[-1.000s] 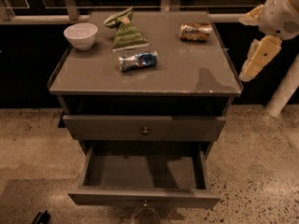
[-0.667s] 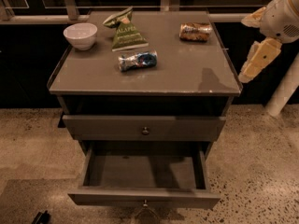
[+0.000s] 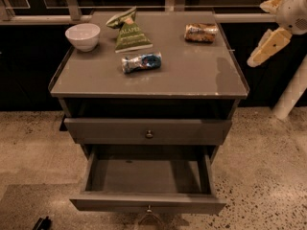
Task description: Place orange can into middle drawer
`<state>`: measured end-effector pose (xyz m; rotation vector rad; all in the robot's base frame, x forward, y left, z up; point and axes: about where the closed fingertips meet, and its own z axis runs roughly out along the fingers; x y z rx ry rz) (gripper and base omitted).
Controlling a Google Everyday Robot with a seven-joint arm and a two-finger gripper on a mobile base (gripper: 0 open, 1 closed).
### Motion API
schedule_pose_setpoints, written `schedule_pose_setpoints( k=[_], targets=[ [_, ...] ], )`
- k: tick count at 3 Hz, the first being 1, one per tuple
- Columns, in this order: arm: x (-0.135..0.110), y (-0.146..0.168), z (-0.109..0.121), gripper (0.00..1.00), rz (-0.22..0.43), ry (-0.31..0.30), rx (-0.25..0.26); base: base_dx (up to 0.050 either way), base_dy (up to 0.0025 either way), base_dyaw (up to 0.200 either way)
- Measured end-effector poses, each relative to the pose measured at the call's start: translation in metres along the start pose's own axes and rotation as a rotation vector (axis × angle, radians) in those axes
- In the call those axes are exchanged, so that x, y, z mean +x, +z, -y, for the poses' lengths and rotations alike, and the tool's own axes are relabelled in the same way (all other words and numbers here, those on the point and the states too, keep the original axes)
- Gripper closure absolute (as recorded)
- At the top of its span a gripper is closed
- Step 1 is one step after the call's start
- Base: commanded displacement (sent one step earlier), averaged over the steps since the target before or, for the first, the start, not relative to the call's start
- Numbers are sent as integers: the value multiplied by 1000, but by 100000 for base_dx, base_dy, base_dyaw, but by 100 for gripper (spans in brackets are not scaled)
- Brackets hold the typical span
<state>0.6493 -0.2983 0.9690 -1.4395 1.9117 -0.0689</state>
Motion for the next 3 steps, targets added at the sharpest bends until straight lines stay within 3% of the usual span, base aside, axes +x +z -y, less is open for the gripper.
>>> schedule_pose_setpoints(
  k=[2,3],
  targets=[
    [16,47,53,0,60,13,18,0,0,0],
    [1,95,69,0,115,18,8,0,0,0]
  ],
)
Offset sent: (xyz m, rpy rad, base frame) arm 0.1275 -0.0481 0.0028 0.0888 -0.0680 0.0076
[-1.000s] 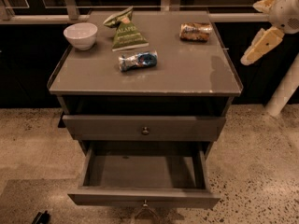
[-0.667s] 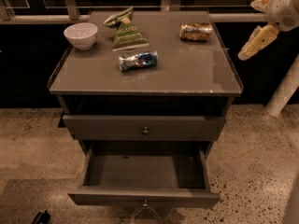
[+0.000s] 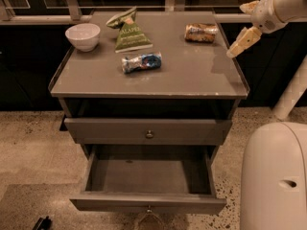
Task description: Place orange can into middle drawer
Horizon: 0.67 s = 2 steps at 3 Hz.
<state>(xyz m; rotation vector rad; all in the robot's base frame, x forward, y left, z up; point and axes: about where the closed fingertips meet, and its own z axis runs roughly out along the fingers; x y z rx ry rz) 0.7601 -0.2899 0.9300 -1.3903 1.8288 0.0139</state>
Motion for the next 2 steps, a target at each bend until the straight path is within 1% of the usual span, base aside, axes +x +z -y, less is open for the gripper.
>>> schedule_pose_setpoints(
  k=[1,2],
  targets=[
    [0,0,0,0,0,0,0,0,0,0],
    [-8,25,0,0,32,-7,-12,0,0,0]
  ],
)
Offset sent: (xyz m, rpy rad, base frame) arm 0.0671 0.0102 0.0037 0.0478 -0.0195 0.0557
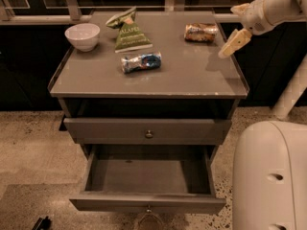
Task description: Place orange can into middle drawer
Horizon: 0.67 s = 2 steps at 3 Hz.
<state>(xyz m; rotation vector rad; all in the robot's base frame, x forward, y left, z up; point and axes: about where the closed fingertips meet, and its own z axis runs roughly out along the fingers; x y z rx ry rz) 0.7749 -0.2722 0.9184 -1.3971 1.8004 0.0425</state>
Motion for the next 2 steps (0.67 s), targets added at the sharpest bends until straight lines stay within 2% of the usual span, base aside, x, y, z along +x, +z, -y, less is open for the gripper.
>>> schedule_pose_setpoints(
  k=[1,2],
  targets=[
    [-29,44,-7,0,82,-39,-41,0,0,0],
    [-33,49,-8,0,91,-43,-47,4991,9,-153]
  ],
)
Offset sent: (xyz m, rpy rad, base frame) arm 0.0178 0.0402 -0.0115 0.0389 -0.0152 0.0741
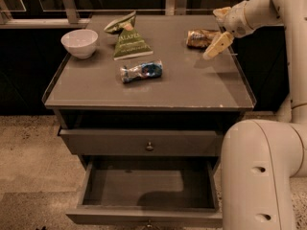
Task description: Place orange can into middle drawer
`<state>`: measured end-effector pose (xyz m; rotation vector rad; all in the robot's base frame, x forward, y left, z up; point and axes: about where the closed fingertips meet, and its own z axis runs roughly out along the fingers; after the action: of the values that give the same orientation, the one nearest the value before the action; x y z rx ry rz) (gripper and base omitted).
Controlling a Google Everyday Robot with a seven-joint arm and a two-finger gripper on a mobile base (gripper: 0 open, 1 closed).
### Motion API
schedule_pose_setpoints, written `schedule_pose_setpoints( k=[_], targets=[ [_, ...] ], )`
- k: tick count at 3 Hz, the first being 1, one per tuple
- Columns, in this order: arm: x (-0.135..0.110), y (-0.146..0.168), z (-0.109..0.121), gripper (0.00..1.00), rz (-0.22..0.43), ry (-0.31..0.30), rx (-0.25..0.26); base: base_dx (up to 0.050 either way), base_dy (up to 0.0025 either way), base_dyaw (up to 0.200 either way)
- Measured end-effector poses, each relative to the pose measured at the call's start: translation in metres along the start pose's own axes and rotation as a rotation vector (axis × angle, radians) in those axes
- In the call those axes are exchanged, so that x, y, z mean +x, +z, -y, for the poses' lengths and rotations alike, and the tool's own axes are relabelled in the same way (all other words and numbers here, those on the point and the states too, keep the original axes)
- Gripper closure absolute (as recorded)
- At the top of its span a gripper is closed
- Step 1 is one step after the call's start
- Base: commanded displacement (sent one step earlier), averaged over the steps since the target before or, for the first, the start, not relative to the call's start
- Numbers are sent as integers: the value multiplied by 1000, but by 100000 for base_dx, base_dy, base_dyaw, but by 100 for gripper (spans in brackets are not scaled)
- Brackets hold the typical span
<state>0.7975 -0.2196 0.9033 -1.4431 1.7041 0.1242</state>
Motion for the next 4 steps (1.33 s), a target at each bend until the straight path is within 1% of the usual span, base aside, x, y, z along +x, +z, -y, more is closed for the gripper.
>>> schedule_pose_setpoints(
  k=[1,2,3,4],
  targets=[
    [0,0,0,0,0,0,0,4904,-2,60],
    [0,0,0,0,0,0,-1,0,0,0],
    [8,15,-15,0,-15,26,-61,0,0,0],
    [15,24,-26,0,-32,46,-104,0,0,0]
  ],
)
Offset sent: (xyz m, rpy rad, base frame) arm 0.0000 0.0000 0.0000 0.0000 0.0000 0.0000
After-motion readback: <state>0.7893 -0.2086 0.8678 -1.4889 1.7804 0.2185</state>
